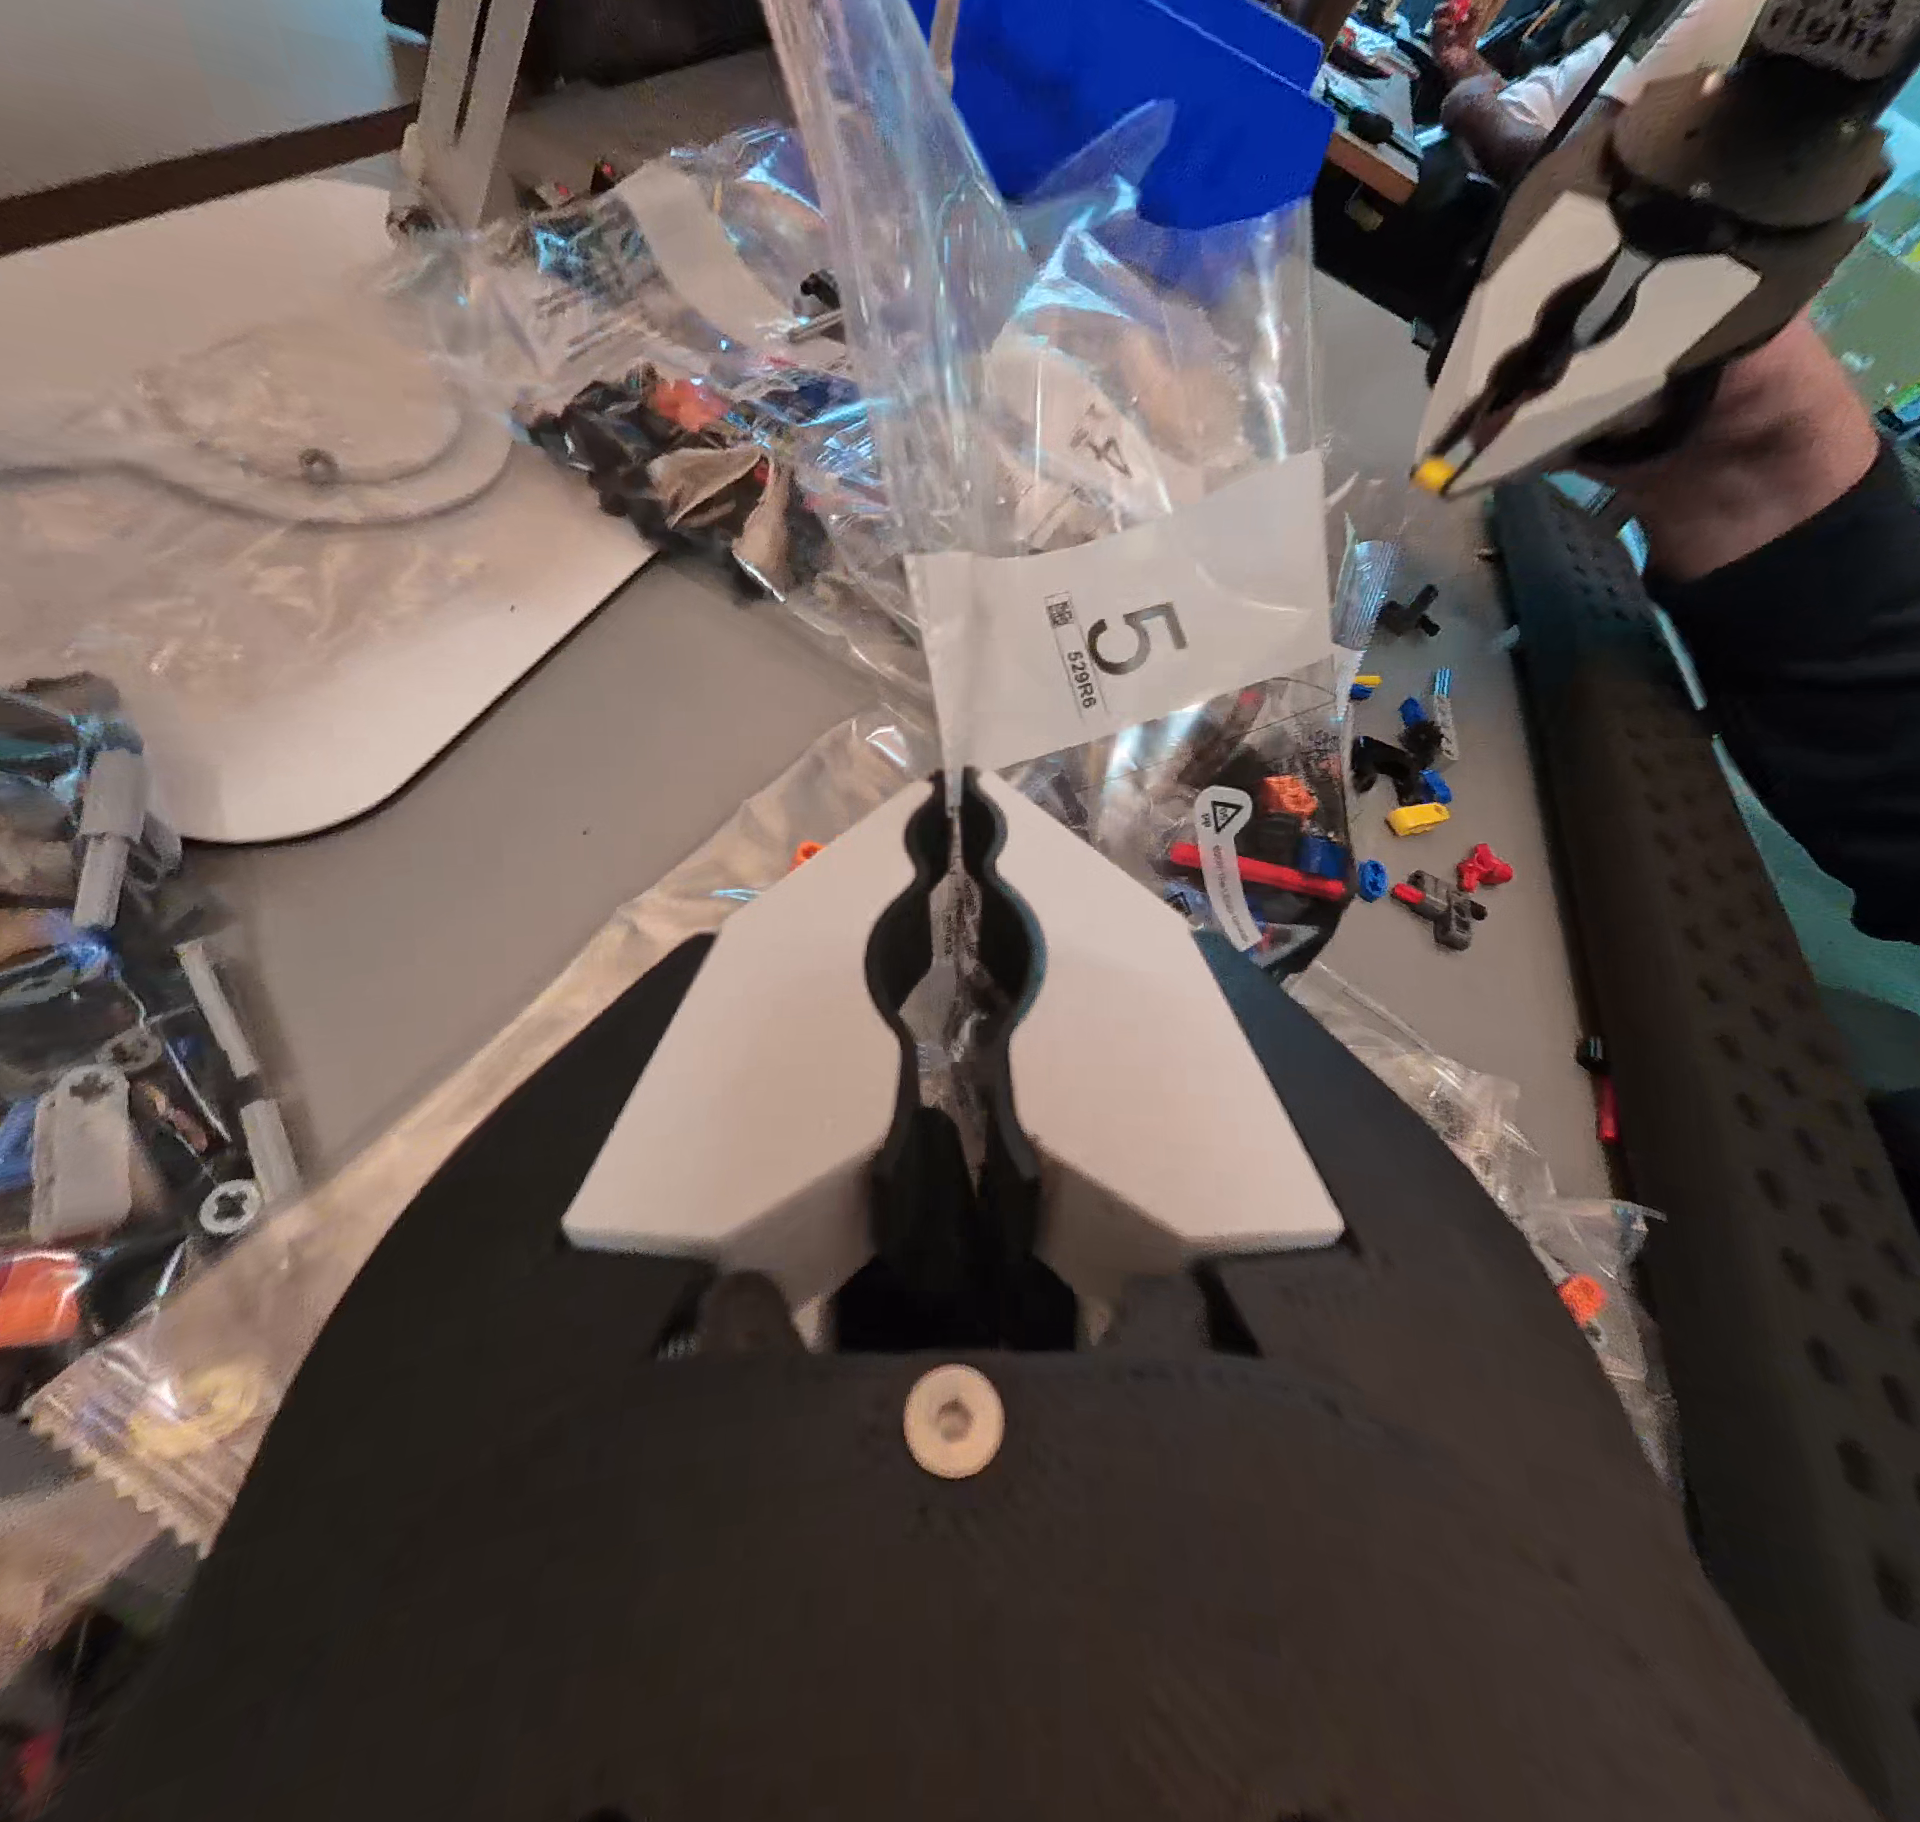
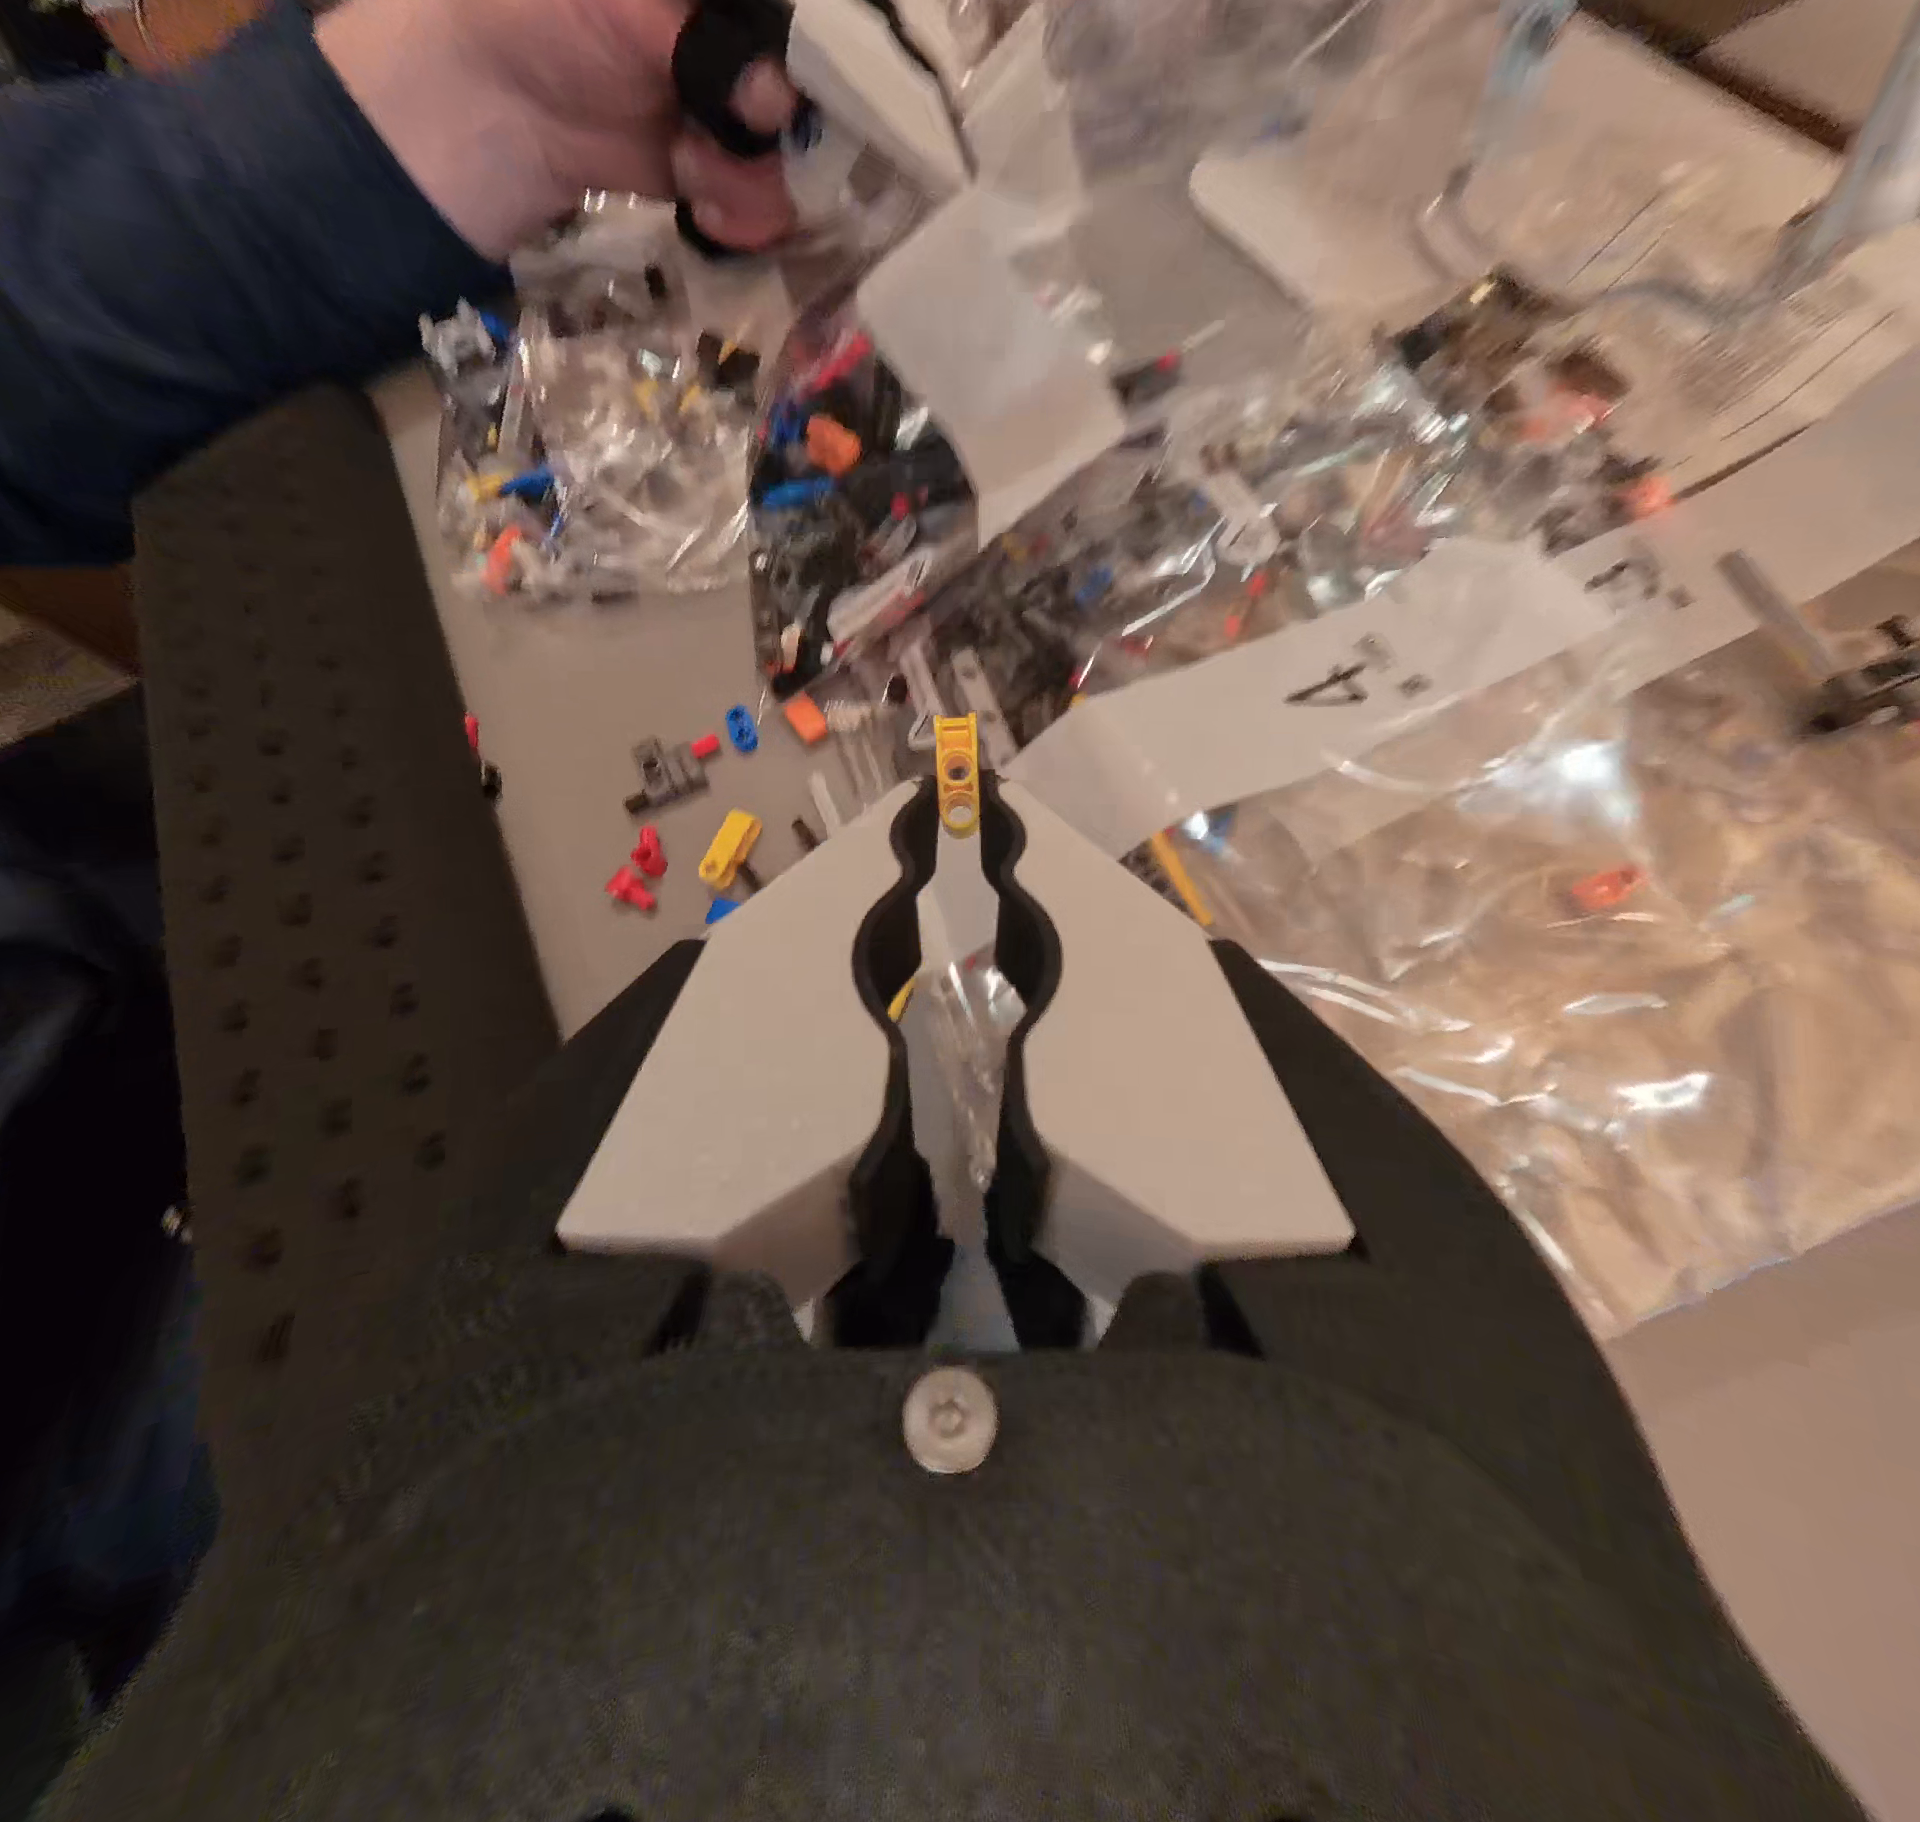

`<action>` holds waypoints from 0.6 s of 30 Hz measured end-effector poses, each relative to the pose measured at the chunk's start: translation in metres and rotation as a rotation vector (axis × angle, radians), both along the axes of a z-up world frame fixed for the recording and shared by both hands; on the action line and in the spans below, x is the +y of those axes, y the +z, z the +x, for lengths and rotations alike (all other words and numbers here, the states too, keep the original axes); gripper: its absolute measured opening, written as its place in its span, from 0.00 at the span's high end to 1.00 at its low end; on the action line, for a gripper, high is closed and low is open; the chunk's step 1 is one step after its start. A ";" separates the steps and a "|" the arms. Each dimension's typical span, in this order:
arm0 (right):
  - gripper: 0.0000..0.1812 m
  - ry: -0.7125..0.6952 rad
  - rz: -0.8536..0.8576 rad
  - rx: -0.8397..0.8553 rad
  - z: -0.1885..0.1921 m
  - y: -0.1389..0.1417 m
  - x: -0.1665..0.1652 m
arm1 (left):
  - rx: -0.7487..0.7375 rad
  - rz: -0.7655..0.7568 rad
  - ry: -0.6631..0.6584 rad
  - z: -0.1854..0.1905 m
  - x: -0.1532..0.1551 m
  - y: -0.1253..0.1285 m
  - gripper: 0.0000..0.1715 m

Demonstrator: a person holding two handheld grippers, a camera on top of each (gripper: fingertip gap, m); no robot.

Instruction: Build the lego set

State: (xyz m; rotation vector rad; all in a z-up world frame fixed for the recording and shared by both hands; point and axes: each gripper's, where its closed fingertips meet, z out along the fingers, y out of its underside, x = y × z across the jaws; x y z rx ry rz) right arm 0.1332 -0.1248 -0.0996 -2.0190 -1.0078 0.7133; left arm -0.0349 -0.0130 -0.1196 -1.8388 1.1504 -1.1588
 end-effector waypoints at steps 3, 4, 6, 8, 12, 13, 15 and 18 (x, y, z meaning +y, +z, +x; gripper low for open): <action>0.97 -0.076 0.099 0.025 0.002 0.031 0.022 | -0.054 0.141 -0.019 0.001 -0.005 0.022 1.00; 0.97 -0.084 0.118 0.061 0.000 0.043 0.027 | -0.094 0.196 -0.035 0.001 -0.009 0.033 1.00; 0.97 -0.077 0.127 0.122 -0.005 0.063 0.035 | -0.146 0.296 -0.020 0.001 -0.011 0.052 1.00; 0.97 -0.106 0.134 0.140 -0.006 0.076 0.046 | -0.226 0.415 -0.006 -0.002 -0.017 0.079 1.00; 0.97 -0.065 0.237 0.201 -0.019 0.116 0.044 | -0.349 0.490 -0.036 -0.017 -0.030 0.107 1.00; 0.97 -0.053 0.241 0.195 -0.023 0.121 0.041 | -0.348 0.456 -0.039 -0.022 -0.028 0.103 1.00; 0.97 -0.006 0.248 0.182 -0.038 0.128 0.033 | -0.347 0.394 -0.033 -0.028 -0.021 0.092 1.00; 0.97 0.057 0.246 0.100 -0.063 0.126 0.019 | -0.325 0.352 -0.070 -0.028 -0.024 0.080 1.00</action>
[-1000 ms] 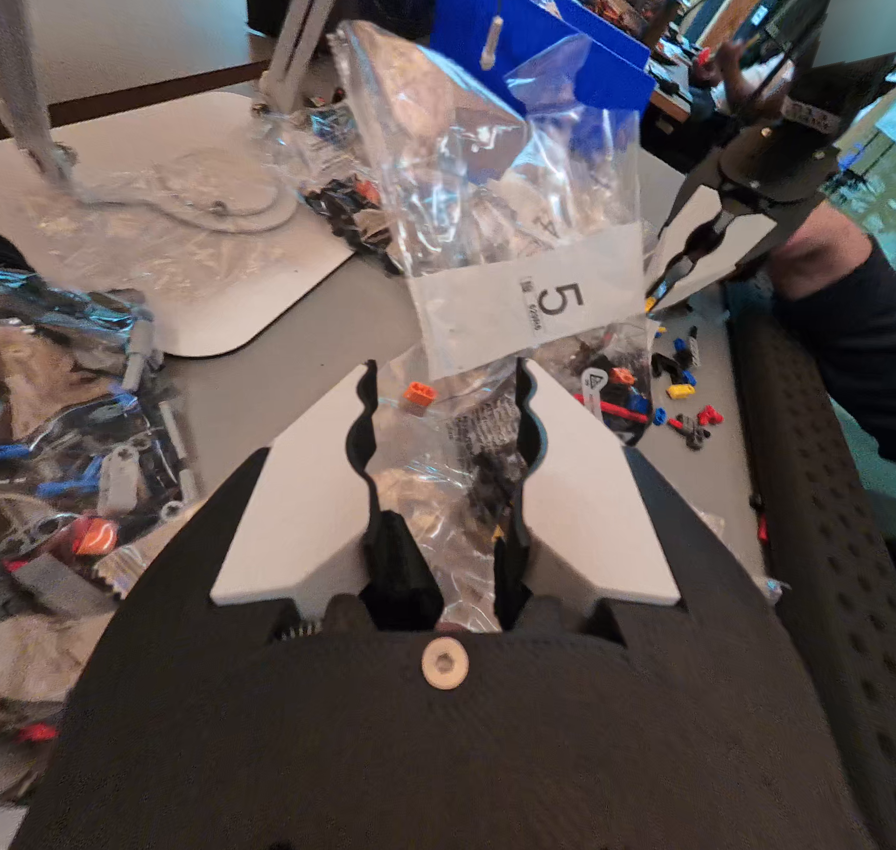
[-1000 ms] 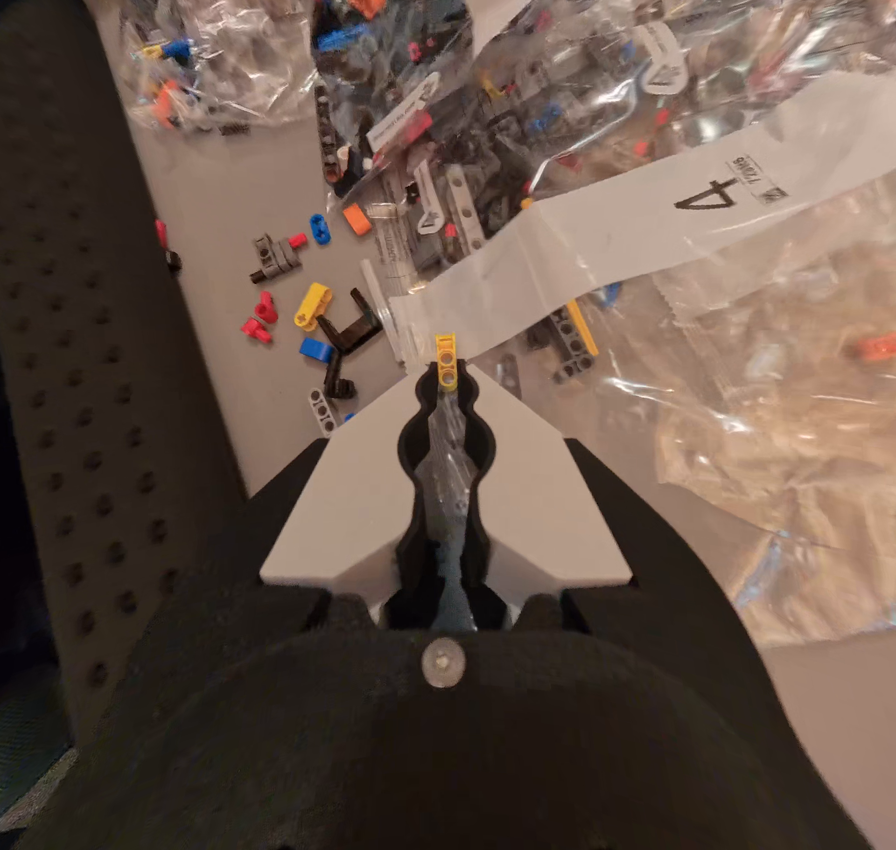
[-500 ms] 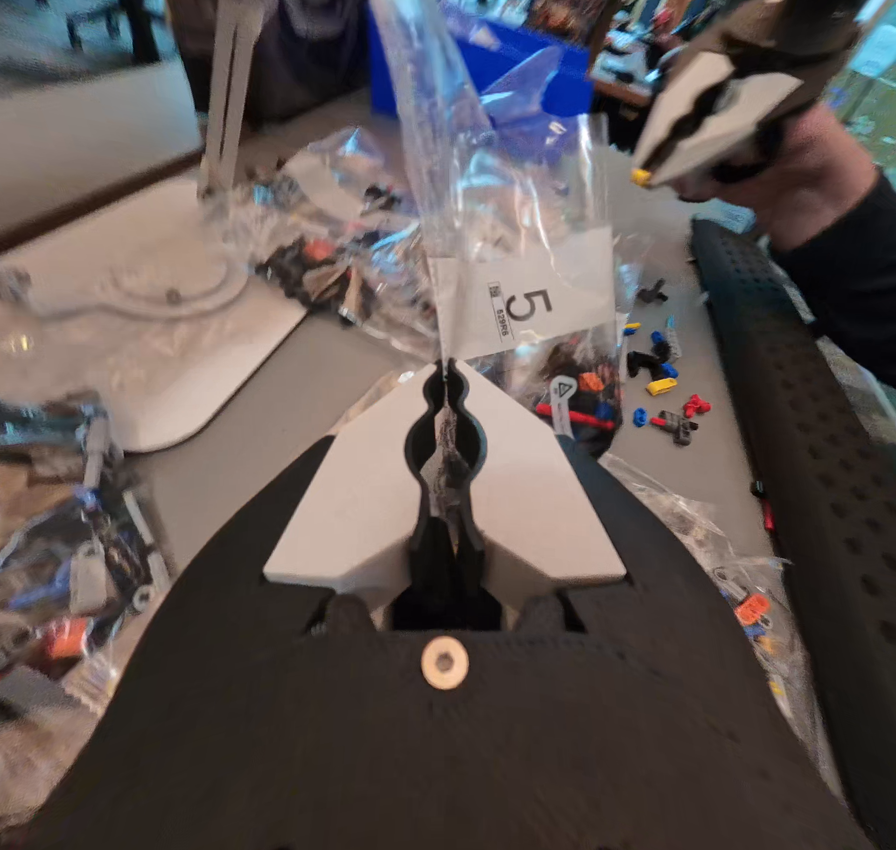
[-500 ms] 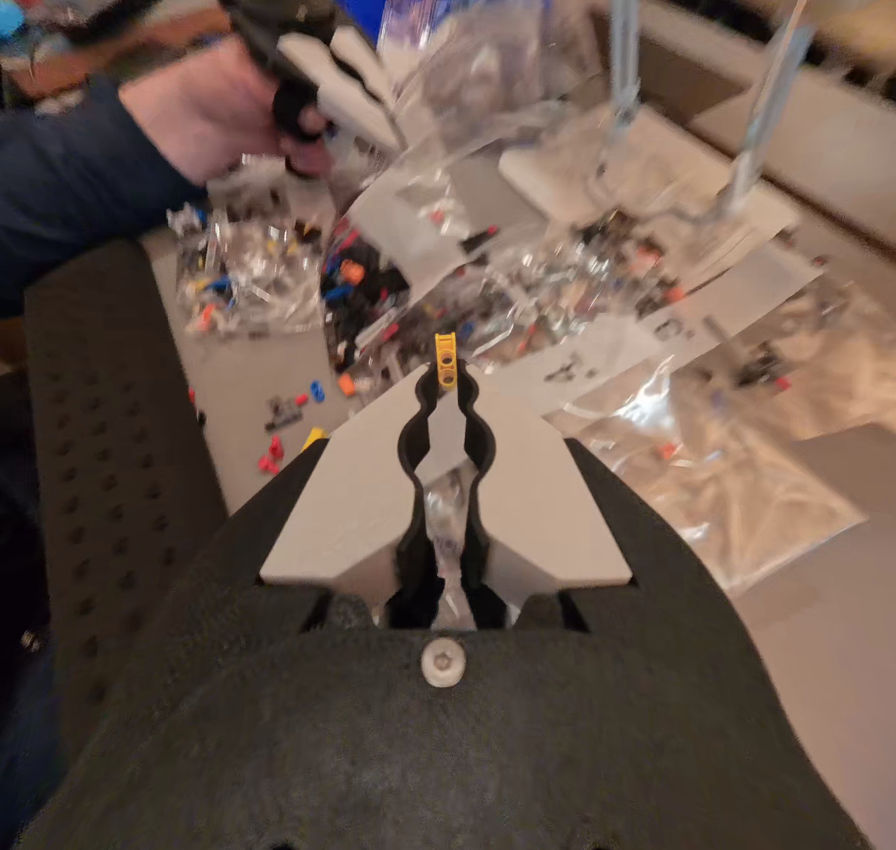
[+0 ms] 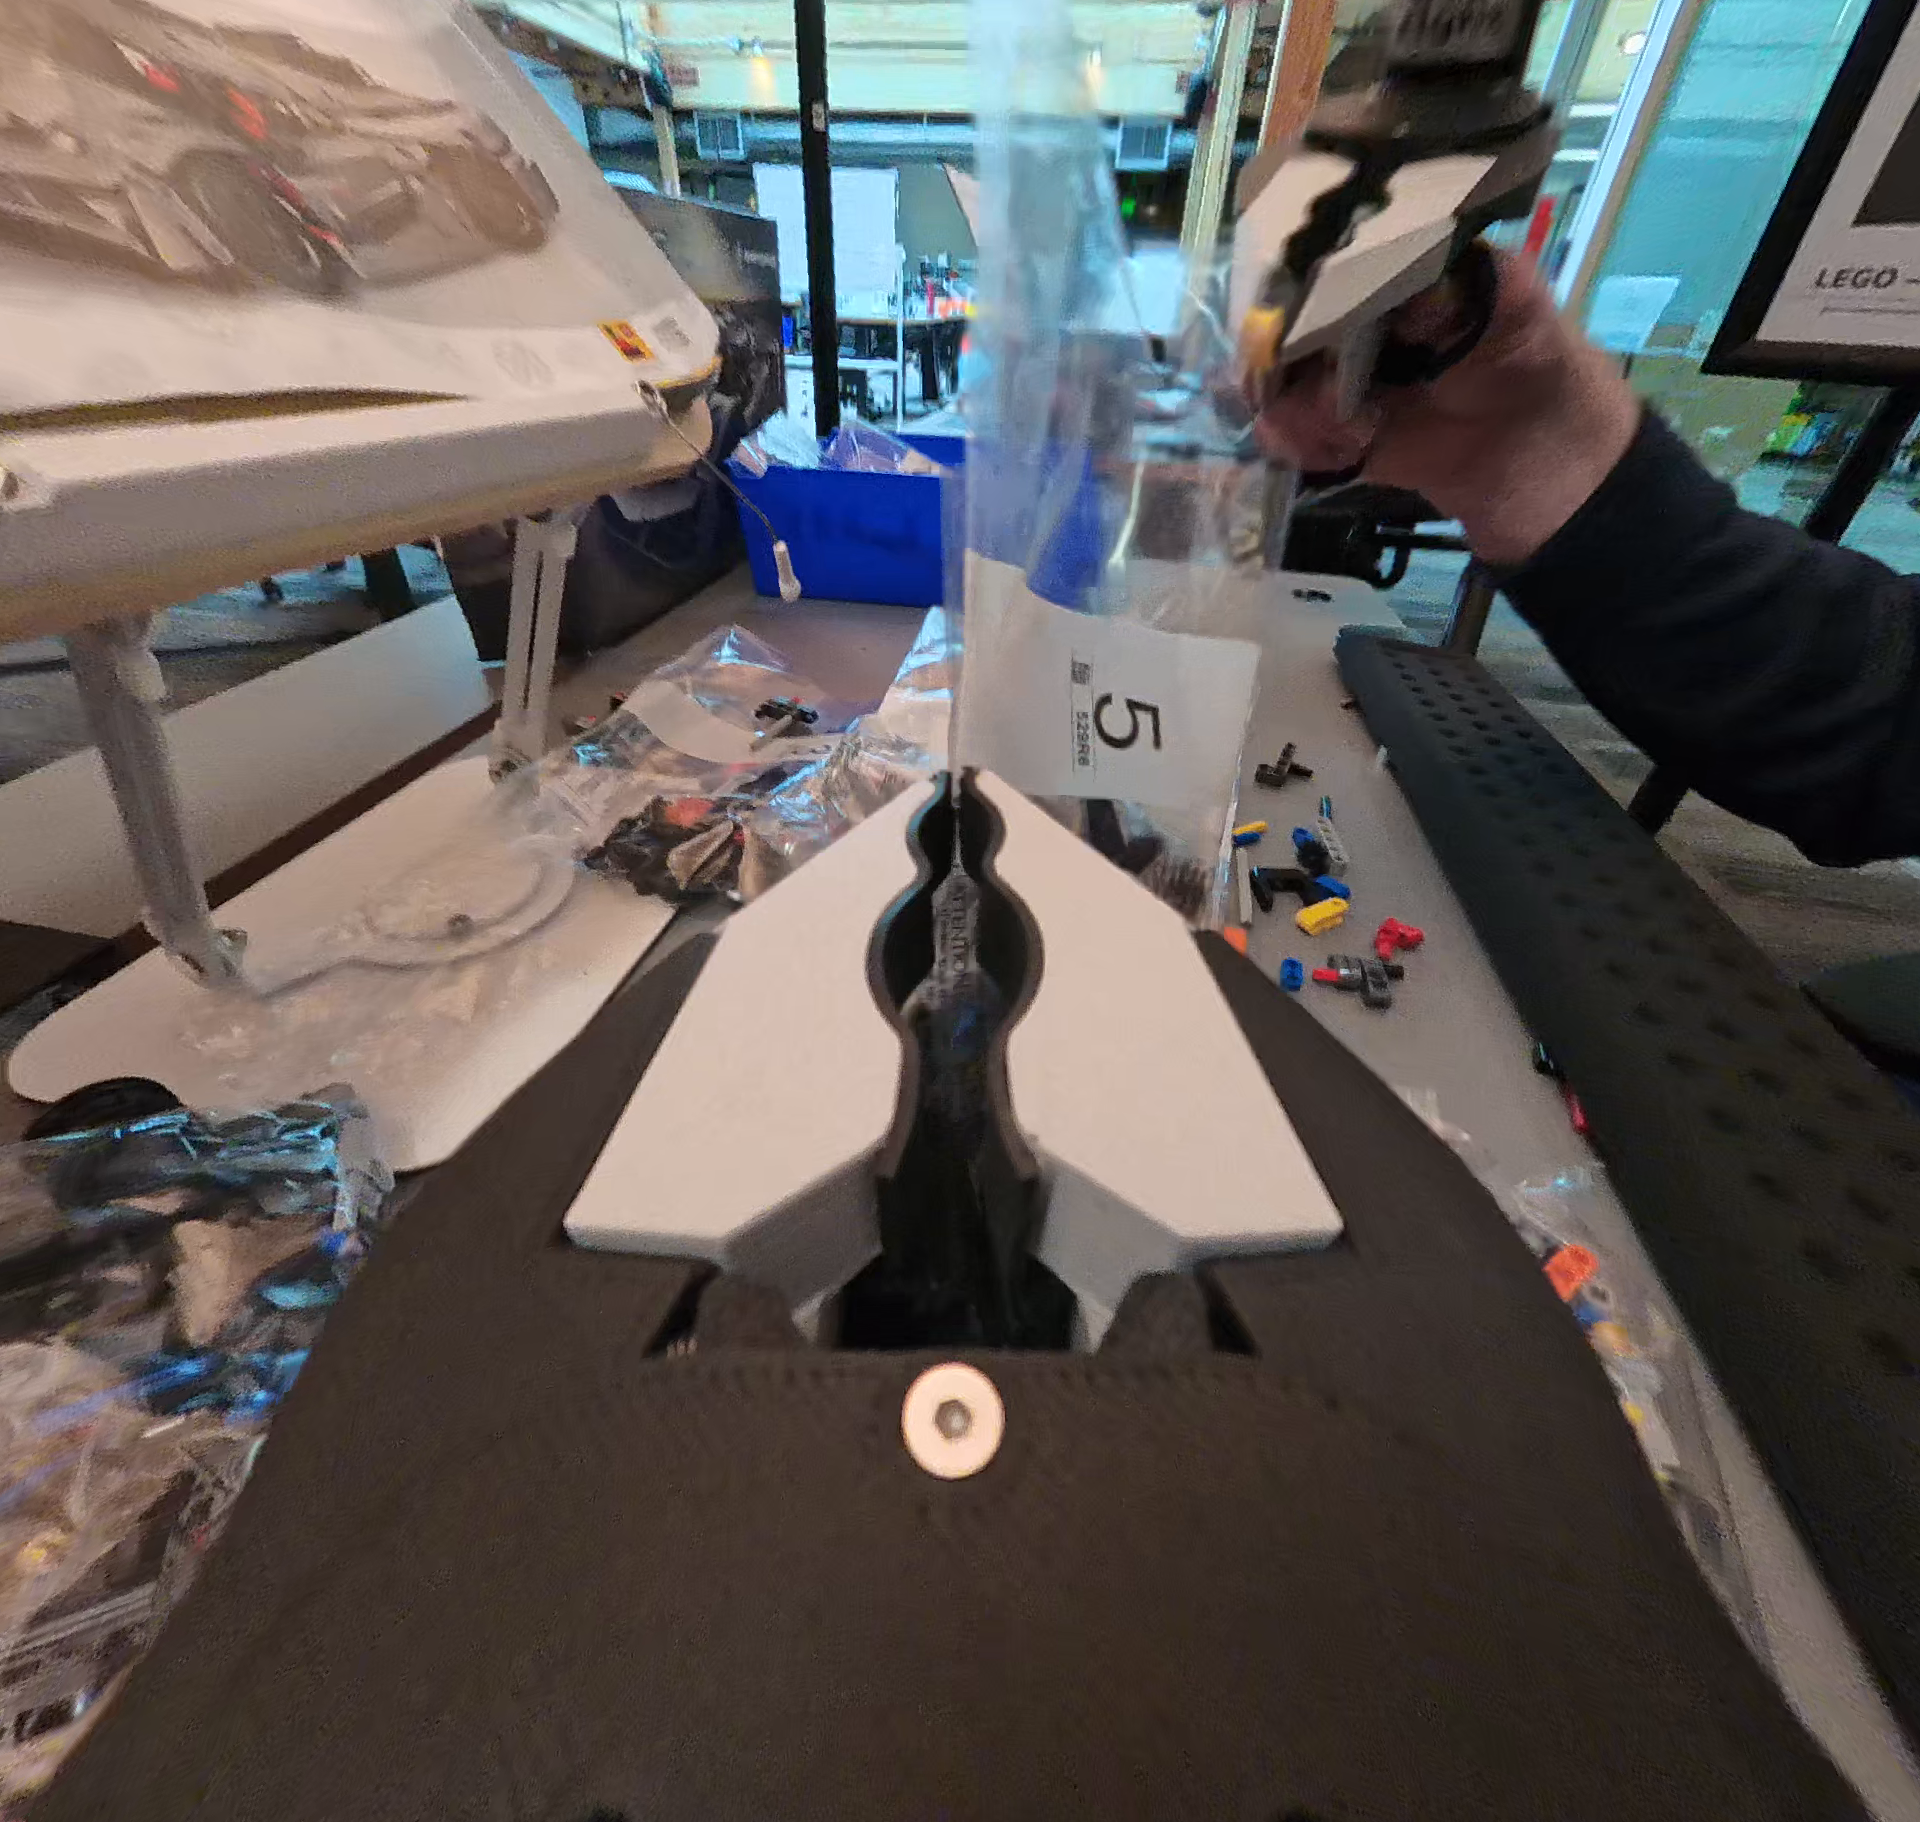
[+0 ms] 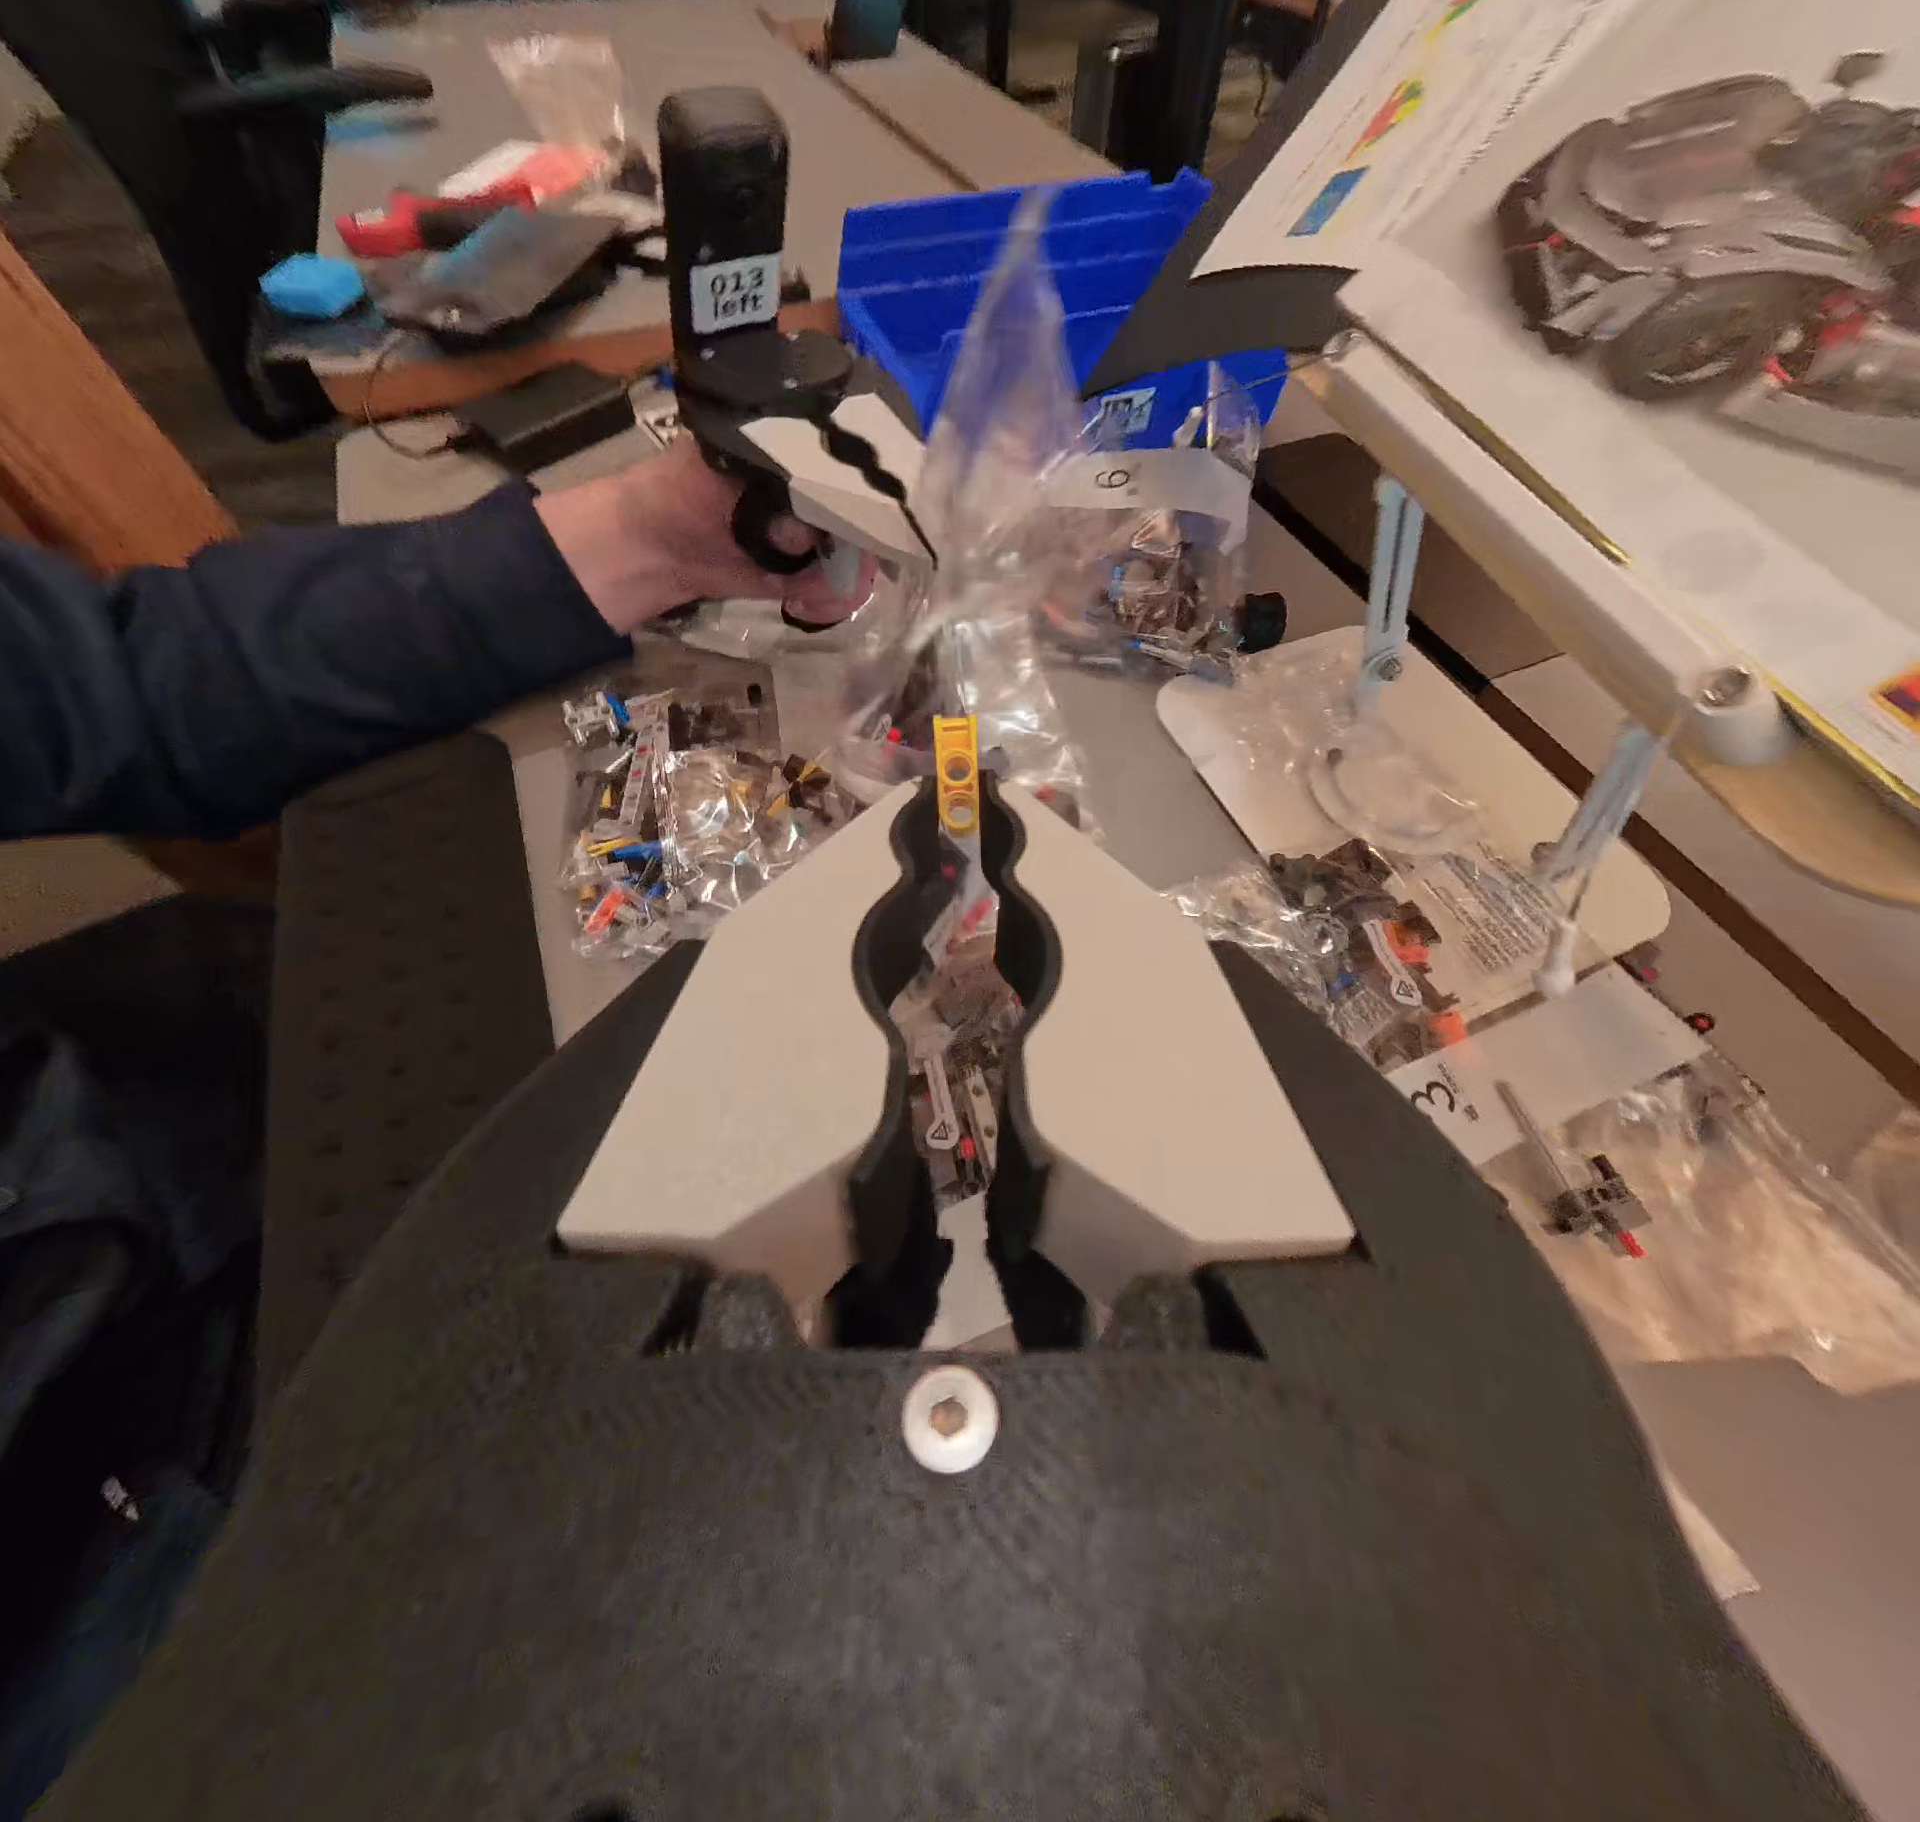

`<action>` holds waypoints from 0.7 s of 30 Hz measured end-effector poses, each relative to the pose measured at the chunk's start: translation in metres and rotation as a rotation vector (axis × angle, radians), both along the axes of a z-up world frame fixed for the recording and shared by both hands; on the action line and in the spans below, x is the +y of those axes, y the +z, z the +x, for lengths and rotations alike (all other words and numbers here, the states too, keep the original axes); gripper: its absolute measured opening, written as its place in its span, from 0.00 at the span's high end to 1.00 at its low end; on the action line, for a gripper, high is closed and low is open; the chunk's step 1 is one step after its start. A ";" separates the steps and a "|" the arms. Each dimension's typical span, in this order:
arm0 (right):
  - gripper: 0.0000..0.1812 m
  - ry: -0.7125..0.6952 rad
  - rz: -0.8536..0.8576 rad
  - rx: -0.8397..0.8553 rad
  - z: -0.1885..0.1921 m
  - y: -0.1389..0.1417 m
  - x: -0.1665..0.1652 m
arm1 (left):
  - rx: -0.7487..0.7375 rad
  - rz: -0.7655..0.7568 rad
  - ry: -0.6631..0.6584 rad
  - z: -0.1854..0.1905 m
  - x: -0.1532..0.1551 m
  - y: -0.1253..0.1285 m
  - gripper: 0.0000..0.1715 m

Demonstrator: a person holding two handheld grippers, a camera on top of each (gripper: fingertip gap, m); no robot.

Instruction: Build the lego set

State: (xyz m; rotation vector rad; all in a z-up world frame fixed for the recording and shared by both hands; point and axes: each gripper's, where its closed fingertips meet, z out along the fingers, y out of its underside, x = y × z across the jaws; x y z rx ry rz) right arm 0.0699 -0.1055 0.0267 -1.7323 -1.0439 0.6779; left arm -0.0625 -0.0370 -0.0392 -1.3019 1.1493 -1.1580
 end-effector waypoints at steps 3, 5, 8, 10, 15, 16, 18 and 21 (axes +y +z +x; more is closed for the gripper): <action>0.97 -0.092 0.025 -0.096 -0.008 -0.004 0.011 | 0.037 -0.013 -0.035 0.000 -0.004 -0.011 1.00; 0.97 -0.124 0.029 -0.130 -0.006 -0.006 0.021 | 0.004 -0.011 -0.050 0.000 -0.007 -0.008 1.00; 0.97 -0.187 0.035 -0.157 0.003 -0.007 0.039 | -0.027 0.003 -0.076 -0.001 -0.012 -0.004 1.00; 0.97 -0.219 0.012 -0.166 0.012 -0.008 0.047 | -0.045 0.017 -0.073 -0.002 -0.013 0.001 1.00; 0.97 -0.082 0.018 -0.211 -0.010 -0.011 0.036 | -0.072 0.016 -0.088 -0.002 -0.015 0.006 1.00; 0.97 -0.058 0.008 -0.236 -0.017 -0.013 0.035 | -0.073 0.016 -0.089 -0.001 -0.015 0.006 1.00; 0.96 -0.003 -0.020 -0.298 -0.032 -0.023 0.033 | -0.071 0.021 -0.093 -0.001 -0.017 0.006 1.00; 0.82 -0.002 -0.051 -0.374 -0.044 -0.037 0.043 | -0.071 0.024 -0.093 -0.001 -0.017 0.006 1.00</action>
